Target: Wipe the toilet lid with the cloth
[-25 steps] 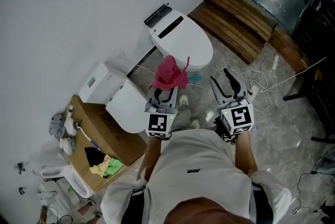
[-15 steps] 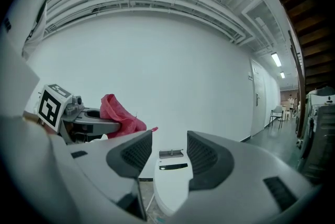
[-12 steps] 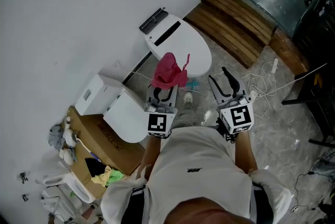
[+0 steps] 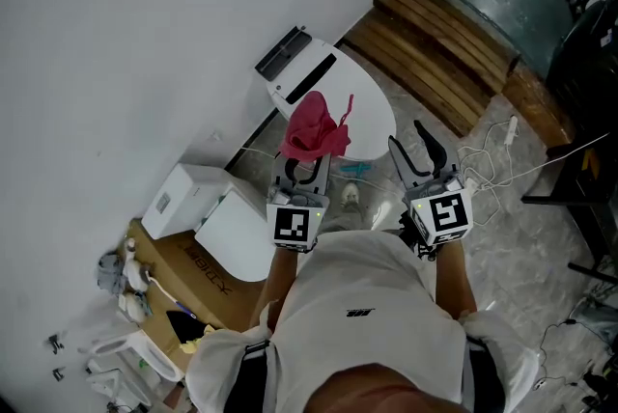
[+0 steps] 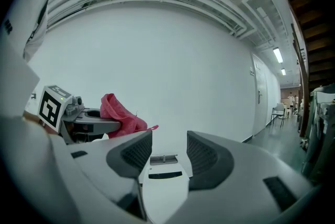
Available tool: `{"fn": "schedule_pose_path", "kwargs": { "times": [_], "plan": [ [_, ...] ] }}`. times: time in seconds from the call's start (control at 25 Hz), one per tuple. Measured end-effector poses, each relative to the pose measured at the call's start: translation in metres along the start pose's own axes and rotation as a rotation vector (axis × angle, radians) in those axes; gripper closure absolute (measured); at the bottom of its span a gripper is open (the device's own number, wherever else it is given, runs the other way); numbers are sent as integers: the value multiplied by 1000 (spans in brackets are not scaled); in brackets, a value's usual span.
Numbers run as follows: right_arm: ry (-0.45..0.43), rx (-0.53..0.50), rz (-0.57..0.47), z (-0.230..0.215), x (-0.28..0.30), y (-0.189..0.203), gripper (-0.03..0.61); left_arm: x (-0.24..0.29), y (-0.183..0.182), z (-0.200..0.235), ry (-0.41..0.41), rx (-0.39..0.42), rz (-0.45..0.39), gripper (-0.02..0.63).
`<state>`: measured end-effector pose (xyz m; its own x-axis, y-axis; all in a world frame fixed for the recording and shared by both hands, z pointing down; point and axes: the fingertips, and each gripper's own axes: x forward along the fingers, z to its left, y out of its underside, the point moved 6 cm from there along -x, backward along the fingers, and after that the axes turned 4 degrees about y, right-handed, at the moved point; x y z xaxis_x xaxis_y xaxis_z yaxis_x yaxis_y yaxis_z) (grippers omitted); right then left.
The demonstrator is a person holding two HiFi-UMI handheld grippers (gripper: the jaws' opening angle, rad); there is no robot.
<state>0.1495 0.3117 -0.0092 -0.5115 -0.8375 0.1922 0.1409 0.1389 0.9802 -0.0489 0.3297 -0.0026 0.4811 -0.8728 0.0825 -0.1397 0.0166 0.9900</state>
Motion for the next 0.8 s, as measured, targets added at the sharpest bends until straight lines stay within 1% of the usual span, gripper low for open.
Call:
{"fn": "schedule_pose_path", "kwargs": {
  "times": [0.28,0.48,0.8],
  "plan": [
    [11,0,30,-18,65,0,362,50,12,47,13,-20,4,505],
    [27,-9,46,-26,97,-1,362,79,23,74,31,-39,4,505],
    [46,-20,85,-50,136,3,362,120,46,96,48,-60,25,505]
  ]
}}
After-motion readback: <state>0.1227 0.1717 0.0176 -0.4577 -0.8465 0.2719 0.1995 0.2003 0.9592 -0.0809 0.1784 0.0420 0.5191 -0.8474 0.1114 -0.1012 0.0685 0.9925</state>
